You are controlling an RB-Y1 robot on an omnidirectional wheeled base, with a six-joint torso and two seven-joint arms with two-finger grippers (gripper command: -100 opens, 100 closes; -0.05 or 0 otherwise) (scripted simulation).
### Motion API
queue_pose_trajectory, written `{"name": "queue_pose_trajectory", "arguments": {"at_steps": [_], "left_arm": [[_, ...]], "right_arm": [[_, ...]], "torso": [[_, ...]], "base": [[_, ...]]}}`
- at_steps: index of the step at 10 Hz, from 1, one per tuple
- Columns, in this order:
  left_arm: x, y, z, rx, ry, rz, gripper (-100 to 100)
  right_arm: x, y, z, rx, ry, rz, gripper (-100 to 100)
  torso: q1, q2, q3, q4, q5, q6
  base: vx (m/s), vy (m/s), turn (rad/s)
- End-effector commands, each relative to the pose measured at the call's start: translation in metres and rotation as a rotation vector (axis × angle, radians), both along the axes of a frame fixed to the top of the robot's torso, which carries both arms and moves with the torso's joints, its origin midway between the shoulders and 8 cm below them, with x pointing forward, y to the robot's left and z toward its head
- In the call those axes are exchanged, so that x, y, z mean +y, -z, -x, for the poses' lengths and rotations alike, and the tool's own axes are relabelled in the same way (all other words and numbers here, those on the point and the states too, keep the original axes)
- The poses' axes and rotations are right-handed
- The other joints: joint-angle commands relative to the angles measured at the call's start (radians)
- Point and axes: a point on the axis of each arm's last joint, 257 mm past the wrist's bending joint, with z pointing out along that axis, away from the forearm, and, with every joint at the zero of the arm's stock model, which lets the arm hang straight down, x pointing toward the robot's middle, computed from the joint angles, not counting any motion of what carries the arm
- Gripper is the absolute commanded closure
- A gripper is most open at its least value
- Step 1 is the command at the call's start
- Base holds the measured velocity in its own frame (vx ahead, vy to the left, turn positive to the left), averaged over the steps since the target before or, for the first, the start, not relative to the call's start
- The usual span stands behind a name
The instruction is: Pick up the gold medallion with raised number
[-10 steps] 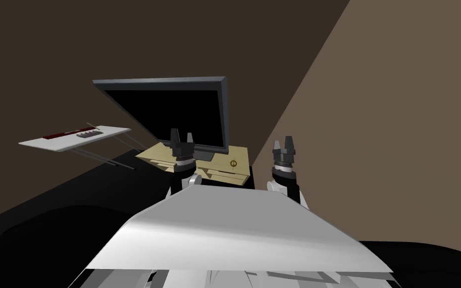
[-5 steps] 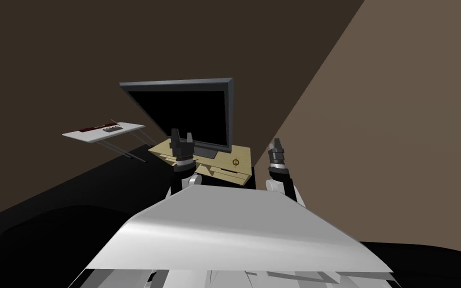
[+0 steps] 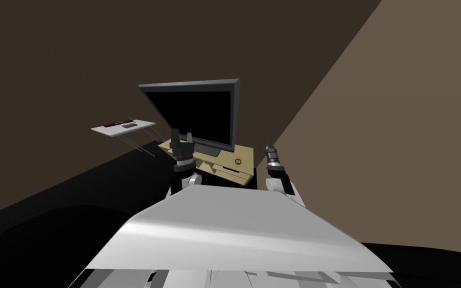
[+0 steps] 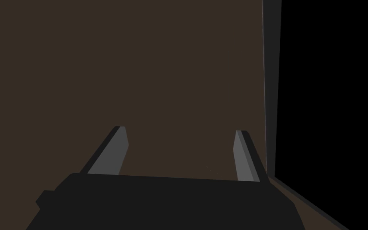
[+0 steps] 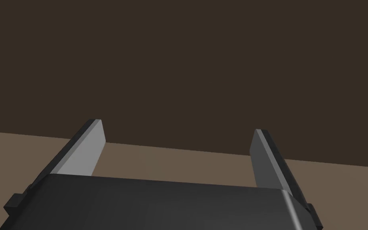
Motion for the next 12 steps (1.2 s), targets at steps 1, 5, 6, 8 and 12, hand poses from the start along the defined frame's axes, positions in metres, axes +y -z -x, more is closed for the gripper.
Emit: {"name": "queue_pose_trajectory", "arguments": {"at_steps": [1,5,6,8,12], "left_arm": [[0.000,0.000,0.000,0.000,0.000,0.000,0],[0.000,0.000,0.000,0.000,0.000,0.000,0],[0.000,0.000,0.000,0.000,0.000,0.000,0],[0.000,0.000,0.000,0.000,0.000,0.000,0],[0.000,0.000,0.000,0.000,0.000,0.000,0]], "right_arm": [[-0.001,0.012,-0.009,0.037,0.007,0.023,-100],[-0.007,0.057,-0.031,0.171,0.017,0.108,-100],[-0.011,0.078,-0.041,0.230,0.016,0.140,-100],[-0.016,0.098,-0.050,0.290,0.018,0.186,-100],[-0.028,0.148,-0.064,0.442,0.017,0.290,-100]], "torso": [[0.000,0.000,0.000,0.000,0.000,0.000],[0.000,0.000,0.000,0.000,0.000,0.000],[0.000,0.000,0.000,0.000,0.000,0.001],[0.000,0.000,0.000,0.000,0.000,0.001],[0.000,-0.001,-0.001,0.000,0.000,0.001]], "base": [[-0.025,-0.001,0.104],[-0.028,0.001,0.141],[-0.032,0.006,0.219],[-0.023,0.003,0.149],[-0.020,0.006,0.164]]}}
